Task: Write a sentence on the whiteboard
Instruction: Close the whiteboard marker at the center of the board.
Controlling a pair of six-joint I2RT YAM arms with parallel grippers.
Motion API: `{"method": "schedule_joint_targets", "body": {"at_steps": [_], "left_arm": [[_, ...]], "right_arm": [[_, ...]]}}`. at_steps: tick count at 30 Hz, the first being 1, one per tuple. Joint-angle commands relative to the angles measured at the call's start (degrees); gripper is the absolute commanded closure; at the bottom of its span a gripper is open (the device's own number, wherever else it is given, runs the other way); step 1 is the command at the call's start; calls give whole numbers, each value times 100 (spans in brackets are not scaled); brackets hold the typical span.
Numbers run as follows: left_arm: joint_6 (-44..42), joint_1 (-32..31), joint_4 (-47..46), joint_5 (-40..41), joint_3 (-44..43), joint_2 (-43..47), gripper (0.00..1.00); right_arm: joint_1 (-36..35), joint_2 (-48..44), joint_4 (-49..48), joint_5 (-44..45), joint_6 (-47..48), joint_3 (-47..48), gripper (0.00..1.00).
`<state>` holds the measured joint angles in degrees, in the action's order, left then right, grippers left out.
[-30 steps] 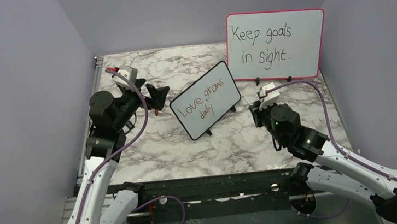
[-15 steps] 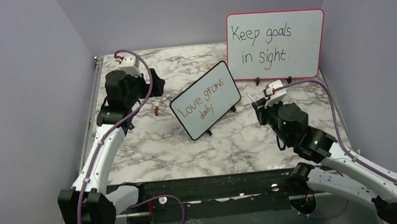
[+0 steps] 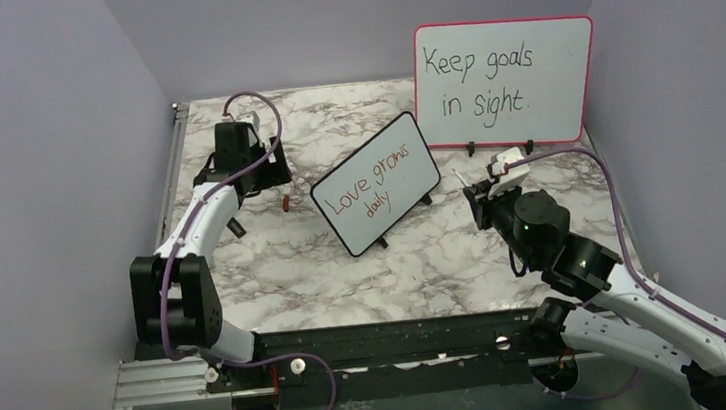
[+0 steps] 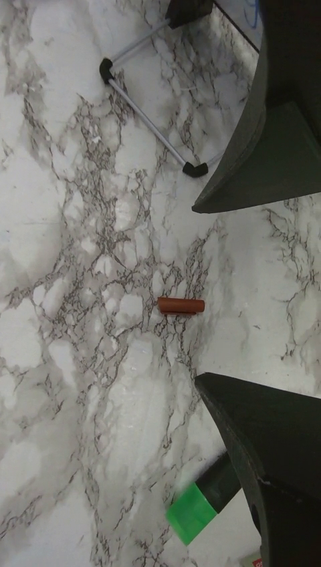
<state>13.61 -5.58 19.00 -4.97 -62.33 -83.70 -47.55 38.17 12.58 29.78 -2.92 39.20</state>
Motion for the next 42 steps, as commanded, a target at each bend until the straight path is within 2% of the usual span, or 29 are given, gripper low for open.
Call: {"method": "schedule_joint_targets", "body": {"at_steps": [1,4,9,18,27,42], "left_arm": [[-73,18,512,169,-352,-539,16],[-51,0,632,95,-528,-935,20],[-49,-93,893,5,-813,-1530,31],[-186,-158,1089,-152,-1144,-2121,57],[-323,-190,1354,12,-1477,-2504,59],[-446,-294,1589,386,-1578,-2924,68]], "right_arm": [[18,-94,-21,129,33,-13,100],[22,-79,-19,159,21,-20,99],[18,-70,-53,168,0,-72,100],[22,-38,-95,198,-2,-99,100],[18,-50,-124,213,2,-114,100],[24,-76,-130,151,-21,-142,100]]}}
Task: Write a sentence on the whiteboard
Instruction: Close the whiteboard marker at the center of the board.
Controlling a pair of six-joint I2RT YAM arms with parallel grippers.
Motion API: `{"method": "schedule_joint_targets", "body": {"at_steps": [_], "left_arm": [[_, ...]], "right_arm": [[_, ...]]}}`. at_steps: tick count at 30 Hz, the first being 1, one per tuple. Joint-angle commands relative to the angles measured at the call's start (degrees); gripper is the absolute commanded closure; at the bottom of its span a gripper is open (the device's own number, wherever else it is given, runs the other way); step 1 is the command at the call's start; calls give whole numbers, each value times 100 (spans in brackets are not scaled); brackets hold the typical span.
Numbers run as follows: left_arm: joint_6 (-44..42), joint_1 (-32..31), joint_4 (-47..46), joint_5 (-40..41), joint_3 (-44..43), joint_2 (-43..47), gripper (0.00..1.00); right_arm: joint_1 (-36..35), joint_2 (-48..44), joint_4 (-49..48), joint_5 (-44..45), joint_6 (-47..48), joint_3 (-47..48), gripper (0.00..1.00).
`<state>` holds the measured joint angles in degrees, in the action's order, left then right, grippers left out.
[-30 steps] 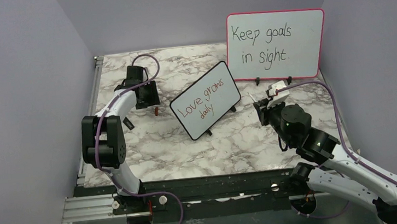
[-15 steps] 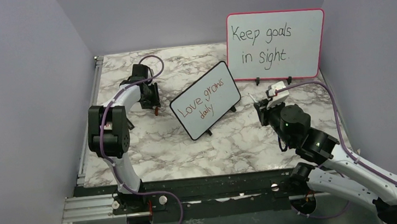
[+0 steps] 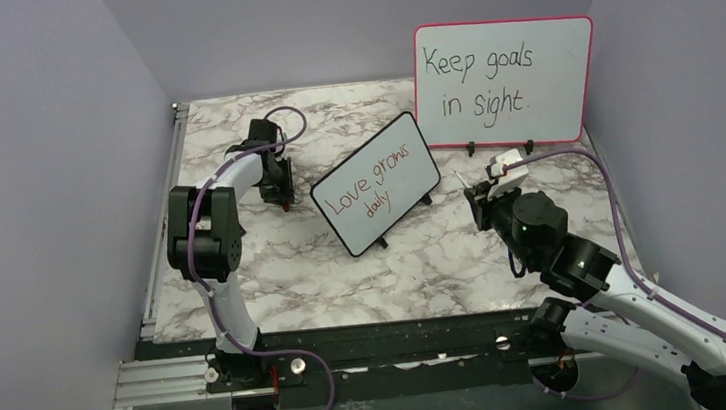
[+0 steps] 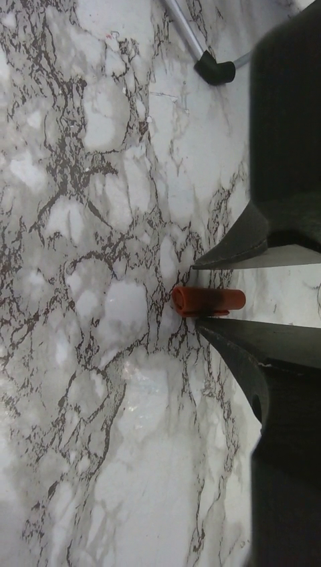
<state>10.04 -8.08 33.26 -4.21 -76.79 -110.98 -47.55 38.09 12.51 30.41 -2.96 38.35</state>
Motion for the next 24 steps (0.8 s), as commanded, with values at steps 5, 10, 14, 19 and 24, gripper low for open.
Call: {"method": "schedule_joint_targets", "body": {"at_steps": [5,10,14,19,24], "left_arm": [[-123,-67,227,289,-126,-298,82],[-125,-63,342,191,-126,-101,100],[-63,-56,373,87,-79,345,100],[192,-7,293,253,41,1079,100],[549,79,-126,371,248,2096,100]], "right_arm": [[26,-70,-118,62,-30,-48,100],[23,-67,-128,12,-12,-49,99],[22,26,-273,-105,50,-42,100],[23,83,-431,-333,241,46,99],[19,177,-819,-667,419,13,100]]}}
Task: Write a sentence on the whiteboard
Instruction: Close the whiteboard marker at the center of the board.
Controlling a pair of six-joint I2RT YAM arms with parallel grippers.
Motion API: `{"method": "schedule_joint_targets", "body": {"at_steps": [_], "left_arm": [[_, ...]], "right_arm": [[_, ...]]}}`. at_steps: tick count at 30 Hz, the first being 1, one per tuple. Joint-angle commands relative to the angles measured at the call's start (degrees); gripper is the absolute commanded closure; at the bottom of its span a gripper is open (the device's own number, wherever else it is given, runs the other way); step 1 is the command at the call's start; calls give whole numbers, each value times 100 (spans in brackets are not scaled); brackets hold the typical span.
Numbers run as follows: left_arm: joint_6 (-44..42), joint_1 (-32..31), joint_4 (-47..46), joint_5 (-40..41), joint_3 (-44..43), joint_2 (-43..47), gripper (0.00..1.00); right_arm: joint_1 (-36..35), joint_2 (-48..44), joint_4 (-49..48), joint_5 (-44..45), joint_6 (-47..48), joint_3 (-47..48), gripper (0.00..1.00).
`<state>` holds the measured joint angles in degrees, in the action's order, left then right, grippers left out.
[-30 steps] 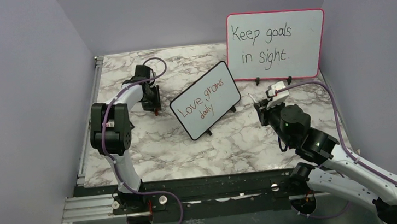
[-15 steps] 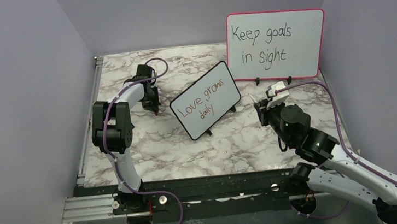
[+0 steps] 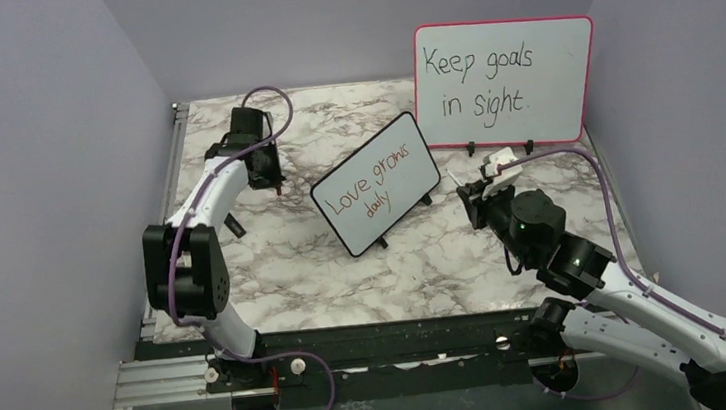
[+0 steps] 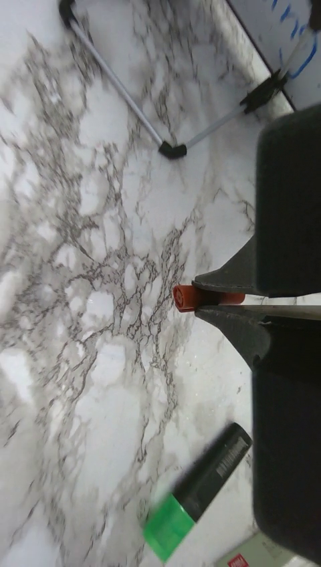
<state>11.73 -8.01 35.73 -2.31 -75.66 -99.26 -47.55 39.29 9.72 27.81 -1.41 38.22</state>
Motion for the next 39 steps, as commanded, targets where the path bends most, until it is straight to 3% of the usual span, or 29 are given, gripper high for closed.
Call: {"method": "schedule_joint_targets", "body": {"at_steps": [1,10,16,24,32,39], "left_arm": [[466,79,-503,186,201,1168,100],[1520,115,-2453,-16,1700,3475,100],[2430,101,-3497,-659,2398,4218,100],[3458,-131,-4603,-1264,2790,4518,100],[4323,-1241,-5418,-236,3385,4694,100],[4814,-1911,-5681,425,3525,4617,100]], "right_arm": [[18,94,-679,-505,294,9,100],[9,986,-2597,-1535,536,-257,99],[-95,1458,-3901,-2109,504,-474,99],[-540,2236,-5387,-2136,507,-558,100],[-1088,3102,-7197,-1785,959,-613,100],[-1164,3494,-7956,-1668,1189,-591,100]]}}
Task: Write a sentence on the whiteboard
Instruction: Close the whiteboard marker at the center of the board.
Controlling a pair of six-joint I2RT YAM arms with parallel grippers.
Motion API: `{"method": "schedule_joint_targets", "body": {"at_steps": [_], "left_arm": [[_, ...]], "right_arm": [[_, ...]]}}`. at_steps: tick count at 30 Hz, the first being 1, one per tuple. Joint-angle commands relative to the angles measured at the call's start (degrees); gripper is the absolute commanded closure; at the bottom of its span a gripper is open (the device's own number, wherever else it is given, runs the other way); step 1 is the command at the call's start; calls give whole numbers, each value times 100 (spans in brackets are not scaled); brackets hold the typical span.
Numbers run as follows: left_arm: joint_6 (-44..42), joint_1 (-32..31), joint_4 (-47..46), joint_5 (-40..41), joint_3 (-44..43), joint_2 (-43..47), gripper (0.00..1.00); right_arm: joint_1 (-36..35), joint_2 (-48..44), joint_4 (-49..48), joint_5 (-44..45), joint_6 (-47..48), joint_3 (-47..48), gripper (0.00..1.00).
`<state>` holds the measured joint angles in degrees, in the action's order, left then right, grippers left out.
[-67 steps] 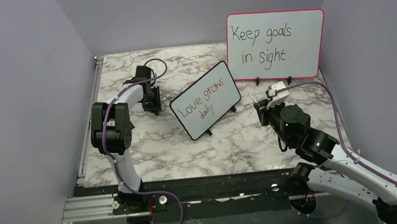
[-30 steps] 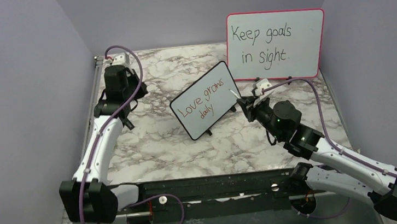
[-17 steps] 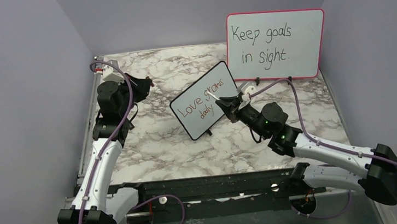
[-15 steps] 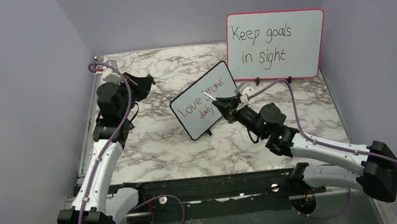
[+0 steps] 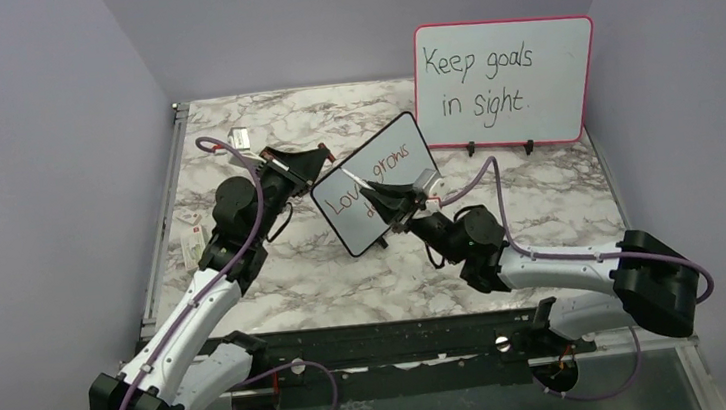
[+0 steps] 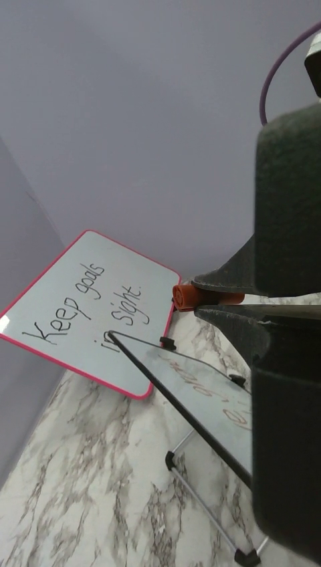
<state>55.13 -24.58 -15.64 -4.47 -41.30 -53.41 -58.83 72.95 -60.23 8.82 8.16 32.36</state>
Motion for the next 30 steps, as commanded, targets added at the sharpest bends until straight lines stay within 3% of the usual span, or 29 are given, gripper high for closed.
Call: {"method": "schedule_joint_targets", "body": {"at_steps": [1,30], "left_arm": [[540,-296,-587,700,116,44,100],[1035,-381,-817,319,271,-25,100]], "right_arm": [[-55,158,-964,265,237,-3,100],[-90,492,-1012,507,237,85,100]]}}
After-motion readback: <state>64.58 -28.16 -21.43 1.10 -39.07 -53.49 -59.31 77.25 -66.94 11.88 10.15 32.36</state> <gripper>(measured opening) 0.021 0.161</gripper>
